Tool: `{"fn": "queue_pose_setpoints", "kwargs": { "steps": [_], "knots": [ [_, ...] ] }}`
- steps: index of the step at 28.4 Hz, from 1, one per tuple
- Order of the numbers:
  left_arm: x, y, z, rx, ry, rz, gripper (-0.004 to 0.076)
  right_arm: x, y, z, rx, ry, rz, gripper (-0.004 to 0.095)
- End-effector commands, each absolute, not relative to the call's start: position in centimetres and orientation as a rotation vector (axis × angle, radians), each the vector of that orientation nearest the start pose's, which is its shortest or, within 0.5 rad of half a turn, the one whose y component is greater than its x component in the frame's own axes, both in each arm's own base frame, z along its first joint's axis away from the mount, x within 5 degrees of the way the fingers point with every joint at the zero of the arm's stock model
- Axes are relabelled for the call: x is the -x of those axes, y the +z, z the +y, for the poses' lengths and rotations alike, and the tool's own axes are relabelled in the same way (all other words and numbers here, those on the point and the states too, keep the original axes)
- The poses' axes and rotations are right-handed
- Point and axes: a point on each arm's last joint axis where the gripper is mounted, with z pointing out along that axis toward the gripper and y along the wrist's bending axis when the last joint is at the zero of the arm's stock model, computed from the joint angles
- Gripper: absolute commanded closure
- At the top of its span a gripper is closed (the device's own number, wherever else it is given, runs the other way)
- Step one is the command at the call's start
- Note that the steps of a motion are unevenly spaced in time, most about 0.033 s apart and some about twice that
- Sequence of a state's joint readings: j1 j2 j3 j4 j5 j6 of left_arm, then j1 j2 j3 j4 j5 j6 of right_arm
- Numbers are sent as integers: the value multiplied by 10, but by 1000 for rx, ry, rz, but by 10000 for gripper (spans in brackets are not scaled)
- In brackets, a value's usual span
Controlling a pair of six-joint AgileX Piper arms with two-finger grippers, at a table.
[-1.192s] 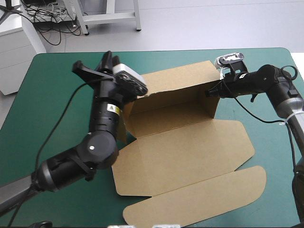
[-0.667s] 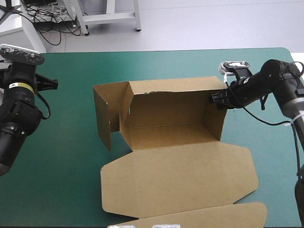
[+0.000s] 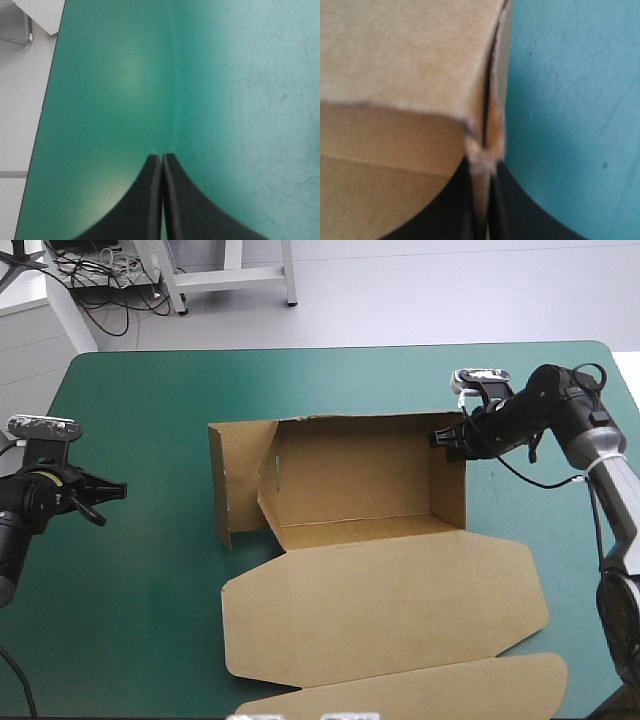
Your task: Fold the box
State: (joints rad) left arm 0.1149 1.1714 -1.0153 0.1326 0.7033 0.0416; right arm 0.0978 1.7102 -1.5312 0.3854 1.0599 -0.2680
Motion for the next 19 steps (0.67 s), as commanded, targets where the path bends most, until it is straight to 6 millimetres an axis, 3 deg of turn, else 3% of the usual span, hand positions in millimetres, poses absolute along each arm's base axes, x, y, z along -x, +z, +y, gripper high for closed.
{"fn": "queue_pose_setpoints", "kwargs": {
  "steps": [1,5,11,19],
  "knots": [
    [-240,356,35,12,223,2253,733,-372,329,67,347,415,2498,904],
    [-239,354,35,18,213,2271,733,-379,324,66,380,376,2477,830],
    [-239,354,34,20,210,2281,733,-385,331,65,363,360,2413,487],
    [-243,343,35,23,209,2358,733,-382,410,66,437,338,2253,460]
  ]
}}
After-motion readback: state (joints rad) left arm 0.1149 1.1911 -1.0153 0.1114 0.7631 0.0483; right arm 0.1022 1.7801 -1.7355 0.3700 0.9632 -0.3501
